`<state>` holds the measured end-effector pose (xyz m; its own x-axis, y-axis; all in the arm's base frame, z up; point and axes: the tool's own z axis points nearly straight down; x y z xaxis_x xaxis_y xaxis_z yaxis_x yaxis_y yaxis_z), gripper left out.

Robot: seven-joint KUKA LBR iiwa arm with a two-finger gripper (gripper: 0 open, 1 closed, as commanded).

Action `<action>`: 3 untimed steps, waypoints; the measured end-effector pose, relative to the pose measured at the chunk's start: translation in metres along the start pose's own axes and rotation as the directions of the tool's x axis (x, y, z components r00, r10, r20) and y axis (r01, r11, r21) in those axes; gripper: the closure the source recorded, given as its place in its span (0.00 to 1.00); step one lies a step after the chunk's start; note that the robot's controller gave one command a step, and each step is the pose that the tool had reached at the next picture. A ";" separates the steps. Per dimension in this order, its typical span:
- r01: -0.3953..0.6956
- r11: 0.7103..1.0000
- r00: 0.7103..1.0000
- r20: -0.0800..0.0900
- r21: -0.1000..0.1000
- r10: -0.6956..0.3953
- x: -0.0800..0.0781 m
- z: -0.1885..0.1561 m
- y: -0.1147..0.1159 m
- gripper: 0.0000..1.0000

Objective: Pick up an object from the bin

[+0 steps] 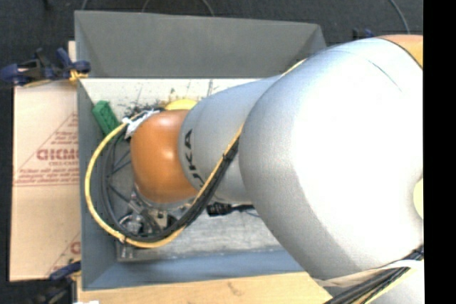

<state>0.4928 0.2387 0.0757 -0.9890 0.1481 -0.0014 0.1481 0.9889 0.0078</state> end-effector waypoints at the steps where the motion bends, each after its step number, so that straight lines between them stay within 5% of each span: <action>1: -0.001 1.000 1.000 0.000 0.000 0.001 0.000 0.000 0.000 1.00; 3: -0.001 1.000 1.000 0.002 0.004 0.001 0.000 -0.006 -0.002 1.00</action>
Offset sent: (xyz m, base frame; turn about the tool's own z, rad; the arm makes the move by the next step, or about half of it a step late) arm 0.0002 -0.0002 0.0238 0.0000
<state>0.4929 0.2369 0.0820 -0.9888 0.1490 -0.0034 0.1490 0.9888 0.0036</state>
